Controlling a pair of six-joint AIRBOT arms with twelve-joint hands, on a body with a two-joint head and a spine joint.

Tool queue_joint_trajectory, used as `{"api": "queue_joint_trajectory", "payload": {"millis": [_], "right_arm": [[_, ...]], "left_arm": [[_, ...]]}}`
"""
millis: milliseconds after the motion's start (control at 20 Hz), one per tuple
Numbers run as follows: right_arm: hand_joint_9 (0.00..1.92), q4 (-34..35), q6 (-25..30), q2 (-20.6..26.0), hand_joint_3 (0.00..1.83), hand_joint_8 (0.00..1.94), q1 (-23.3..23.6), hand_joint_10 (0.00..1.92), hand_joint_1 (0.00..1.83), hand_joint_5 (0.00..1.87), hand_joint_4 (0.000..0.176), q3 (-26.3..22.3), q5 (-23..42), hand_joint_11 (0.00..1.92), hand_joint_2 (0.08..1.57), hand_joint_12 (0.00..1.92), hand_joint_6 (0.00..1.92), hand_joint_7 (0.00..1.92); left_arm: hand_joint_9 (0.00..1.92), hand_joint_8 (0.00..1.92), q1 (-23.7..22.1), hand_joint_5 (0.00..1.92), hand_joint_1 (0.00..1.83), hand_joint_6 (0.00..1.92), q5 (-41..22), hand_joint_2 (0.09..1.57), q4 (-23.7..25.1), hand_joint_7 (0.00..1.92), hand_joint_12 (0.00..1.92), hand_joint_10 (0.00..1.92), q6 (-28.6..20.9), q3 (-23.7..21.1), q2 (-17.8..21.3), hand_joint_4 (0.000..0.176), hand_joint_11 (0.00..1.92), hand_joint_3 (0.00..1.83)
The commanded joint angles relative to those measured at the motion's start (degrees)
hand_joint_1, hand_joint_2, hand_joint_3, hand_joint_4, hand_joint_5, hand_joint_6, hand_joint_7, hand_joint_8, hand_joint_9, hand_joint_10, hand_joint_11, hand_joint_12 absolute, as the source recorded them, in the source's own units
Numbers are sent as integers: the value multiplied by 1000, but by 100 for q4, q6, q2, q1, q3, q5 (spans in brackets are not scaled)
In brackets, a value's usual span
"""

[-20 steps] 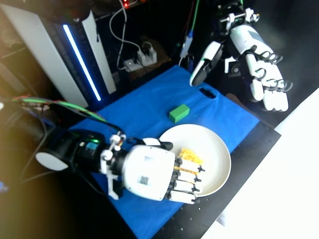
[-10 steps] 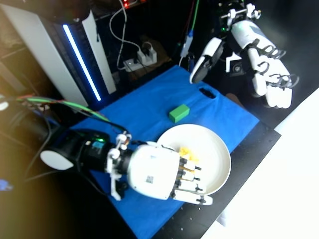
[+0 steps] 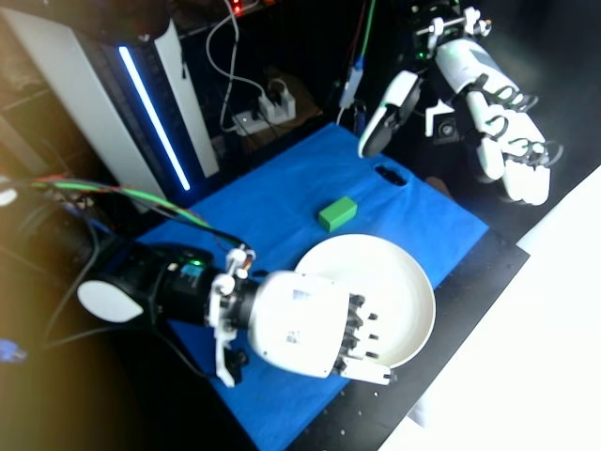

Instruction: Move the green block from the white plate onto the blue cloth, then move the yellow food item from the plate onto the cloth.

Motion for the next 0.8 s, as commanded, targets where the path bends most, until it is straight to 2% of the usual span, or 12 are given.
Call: {"api": "queue_joint_trajectory", "payload": {"millis": [0, 50, 150, 200, 350, 400, 450, 500, 550, 650, 700, 750], "right_arm": [[1216, 49, -8, 42, 0, 716, 184, 110, 1264, 1242, 0, -58, 590, 526, 1022, 1490, 412, 1208], [1237, 47, -8, 108, 0, 666, 235, 116, 1266, 1232, 0, -113, 591, 566, 1019, 1379, 435, 1235], [1211, -32, -8, 259, 0, 742, 401, 101, 1278, 1220, 0, -244, 593, 392, 1027, 1413, 389, 1223], [1171, -31, -8, 335, 1, 700, 420, 68, 1287, 1197, 0, -314, 624, 283, 1023, 1274, 415, 1256], [882, 34, -8, 644, 0, 975, 479, 1, 1244, 1198, 0, -592, 870, 20, 1071, 1522, 609, 987], [704, 94, -8, 744, 4, 969, 486, 9, 1242, 1153, 0, -684, 1007, 3, 1085, 1340, 754, 948], [409, 149, -8, 829, 3, 316, 491, 1, 1157, 1075, 0, -759, 1125, 0, 1082, 867, 830, 696], [425, 172, -8, 927, 0, 114, 498, 21, 1137, 1038, 0, -854, 1230, 0, 1091, 876, 881, 729], [416, 183, -8, 1034, 1, 64, 505, 16, 1113, 1002, 0, -956, 1311, 0, 1105, 887, 939, 815], [373, 242, -8, 1256, 1, 13, 505, 14, 1107, 1043, 0, -1181, 1505, 0, 1087, 401, 873, 892], [480, 274, -8, 1369, 0, 8, 504, 24, 1135, 1042, 0, -1308, 1605, 0, 1087, 649, 871, 974], [579, 297, -8, 1525, 0, 726, 503, 36, 1218, 1116, 0, -1446, 1701, 0, 1090, 904, 810, 979]], "left_arm": [[148, 1, -67, 1, 638, 0, -601, 867, -160, 152, 428, 2, -24, -3, 27, 158, 0, 4], [154, 6, -56, 0, 636, 0, -599, 854, -163, 166, 427, 4, -25, -3, 27, 164, 0, 0], [163, 3, -43, 6, 664, 1, -594, 841, -171, 176, 456, 3, -25, -4, 25, 175, 0, 0], [170, 1, -28, 4, 665, 0, -594, 845, -179, 169, 490, 3, -26, -5, 25, 164, 0, 0], [193, 2, 27, 5, 665, 0, -578, 851, -214, 178, 542, 5, -27, -7, 23, 131, 0, 1], [198, 2, 41, 11, 668, 1, -575, 849, -228, 182, 526, 5, -27, -7, 23, 131, 0, 0], [213, 3, 62, 19, 648, 3, -575, 846, -244, 186, 530, 9, -27, -7, 23, 135, 5, 0], [214, 2, 83, 33, 661, 8, -575, 845, -264, 186, 531, 8, -27, -7, 25, 144, 0, 0], [216, 2, 111, 63, 664, 8, -575, 836, -292, 191, 546, 5, -27, -7, 29, 155, 0, 0], [233, 8, 179, 86, 669, 10, -581, 812, -377, 213, 562, 9, -14, -6, 44, 155, 10, 0], [239, 8, 227, 86, 653, 8, -592, 809, -441, 220, 566, 10, 0, -7, 58, 157, 6, 0], [225, 2, 281, 72, 643, 1, -610, 812, -506, 209, 547, 2, 2, -7, 71, 161, 0, 0]]}}
